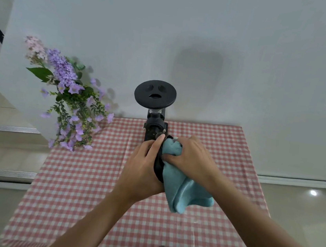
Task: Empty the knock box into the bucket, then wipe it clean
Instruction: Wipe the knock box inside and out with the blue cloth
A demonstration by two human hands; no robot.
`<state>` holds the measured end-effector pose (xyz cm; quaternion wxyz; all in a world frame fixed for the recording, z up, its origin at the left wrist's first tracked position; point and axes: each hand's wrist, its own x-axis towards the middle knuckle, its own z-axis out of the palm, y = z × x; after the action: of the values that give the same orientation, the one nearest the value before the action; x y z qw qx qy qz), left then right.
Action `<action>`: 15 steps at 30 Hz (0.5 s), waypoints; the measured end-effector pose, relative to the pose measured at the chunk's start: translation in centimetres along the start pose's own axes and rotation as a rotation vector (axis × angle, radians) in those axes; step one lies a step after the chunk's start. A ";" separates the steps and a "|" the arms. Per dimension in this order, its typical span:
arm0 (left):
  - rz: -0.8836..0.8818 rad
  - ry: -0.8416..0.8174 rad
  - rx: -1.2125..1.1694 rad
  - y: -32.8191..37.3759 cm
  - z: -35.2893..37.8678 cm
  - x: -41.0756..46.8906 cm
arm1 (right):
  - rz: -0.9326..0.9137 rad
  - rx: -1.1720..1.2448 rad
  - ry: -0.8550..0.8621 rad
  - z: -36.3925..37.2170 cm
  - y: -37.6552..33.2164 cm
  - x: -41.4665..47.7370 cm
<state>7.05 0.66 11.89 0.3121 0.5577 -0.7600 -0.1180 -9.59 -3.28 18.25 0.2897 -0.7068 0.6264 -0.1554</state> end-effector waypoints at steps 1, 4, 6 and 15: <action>0.000 0.011 0.009 -0.1 0.0 0.0 | 0.001 -0.017 0.000 0.2 0.0 0.1; -0.004 0.030 0.047 -0.8 -0.5 0.1 | 0.027 -0.053 -0.045 0.5 0.5 0.0; 0.008 0.044 0.093 -1.4 -0.8 0.2 | 0.057 -0.072 -0.097 0.3 1.0 -0.3; -0.005 -0.025 -0.016 -2.5 -2.3 -0.1 | -0.101 -0.261 -0.195 -4.2 1.9 0.4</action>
<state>10.35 0.31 12.32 0.3070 0.5556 -0.7614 -0.1318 -13.45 -4.69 20.32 0.2464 -0.7807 0.5740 -0.0177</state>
